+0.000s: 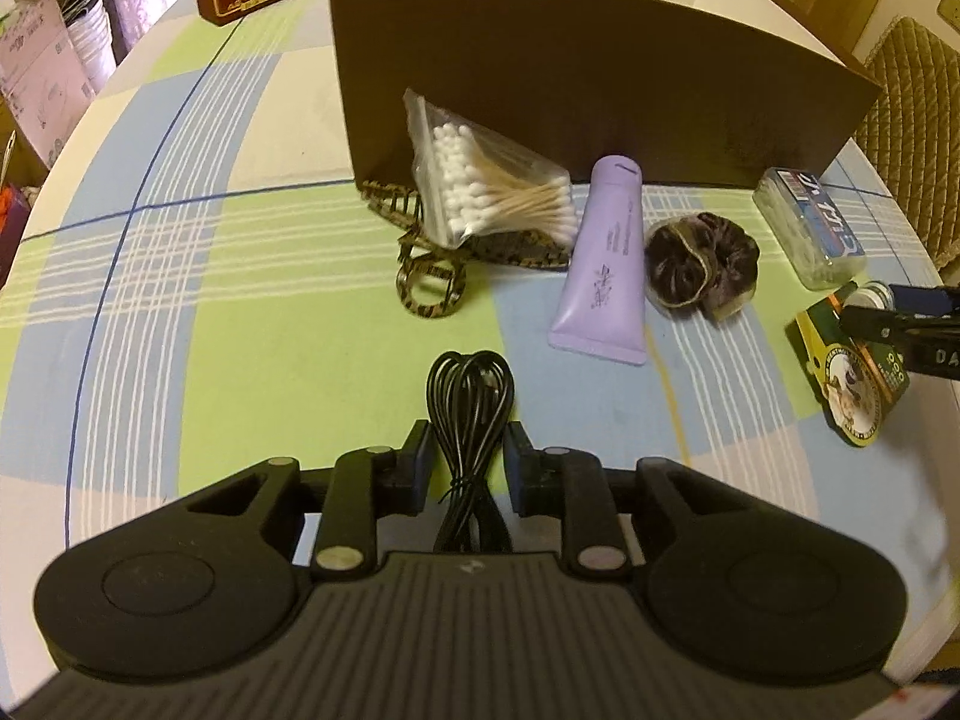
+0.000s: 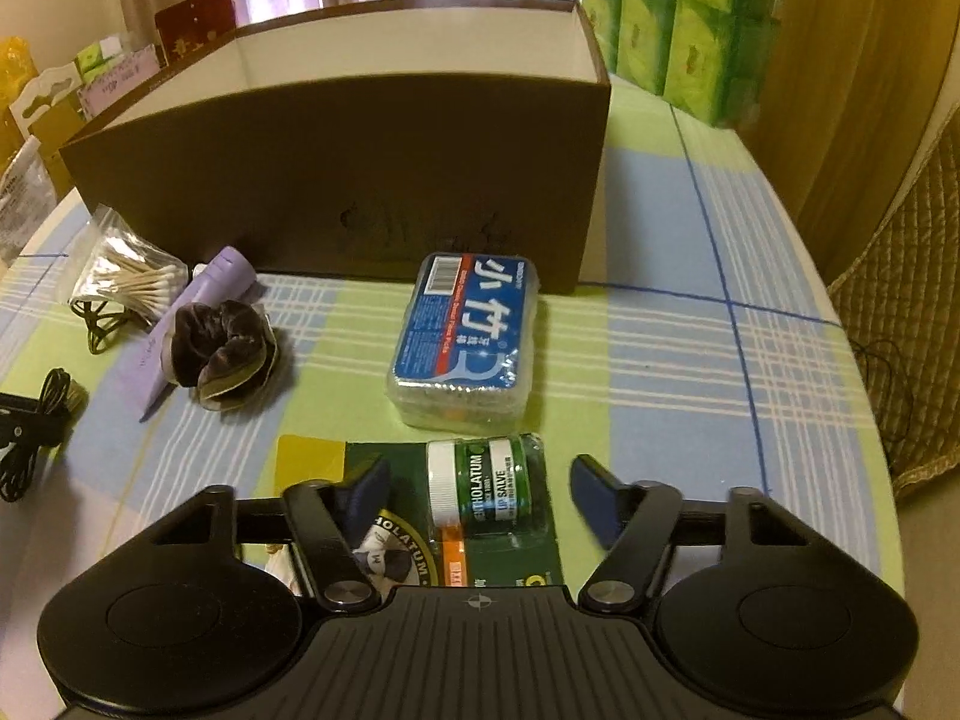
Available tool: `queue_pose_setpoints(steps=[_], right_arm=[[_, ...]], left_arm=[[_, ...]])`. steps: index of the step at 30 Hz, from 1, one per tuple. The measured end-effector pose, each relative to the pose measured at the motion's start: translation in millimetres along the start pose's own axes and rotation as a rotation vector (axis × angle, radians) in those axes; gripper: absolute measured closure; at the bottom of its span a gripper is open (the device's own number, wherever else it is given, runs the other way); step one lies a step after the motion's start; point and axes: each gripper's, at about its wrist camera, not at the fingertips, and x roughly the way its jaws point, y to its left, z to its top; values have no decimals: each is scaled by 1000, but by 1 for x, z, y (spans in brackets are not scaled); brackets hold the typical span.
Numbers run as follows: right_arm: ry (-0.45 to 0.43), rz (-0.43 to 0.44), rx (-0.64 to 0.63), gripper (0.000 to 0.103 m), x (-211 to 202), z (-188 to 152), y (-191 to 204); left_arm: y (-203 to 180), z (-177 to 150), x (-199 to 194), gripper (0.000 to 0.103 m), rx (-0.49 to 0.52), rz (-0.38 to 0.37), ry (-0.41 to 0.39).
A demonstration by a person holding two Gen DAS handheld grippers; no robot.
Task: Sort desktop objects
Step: 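Grasp the black cable with the left gripper while the right grasps the green ointment card, then lift cable and ointment card with both grippers over the box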
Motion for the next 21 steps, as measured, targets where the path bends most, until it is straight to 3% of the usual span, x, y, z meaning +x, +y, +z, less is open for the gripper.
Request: queue_pose_setpoints(steps=[1,3,10,21], right_arm=[[-1,-2,-12,64,1,-2,1],[-12,-22,-46,70,0,-4,5],[-10,-12,-52,70,-3,-8,5],[8,33,-48,71,-20,-21,5]], left_arm=[[0,1,-1,80,-1,-4,-4],[-2,2,-2,79,6,-3,-11],[-5,5,7,79,32,18,-10],[-11,-7,-14,80,35,-20,-16]])
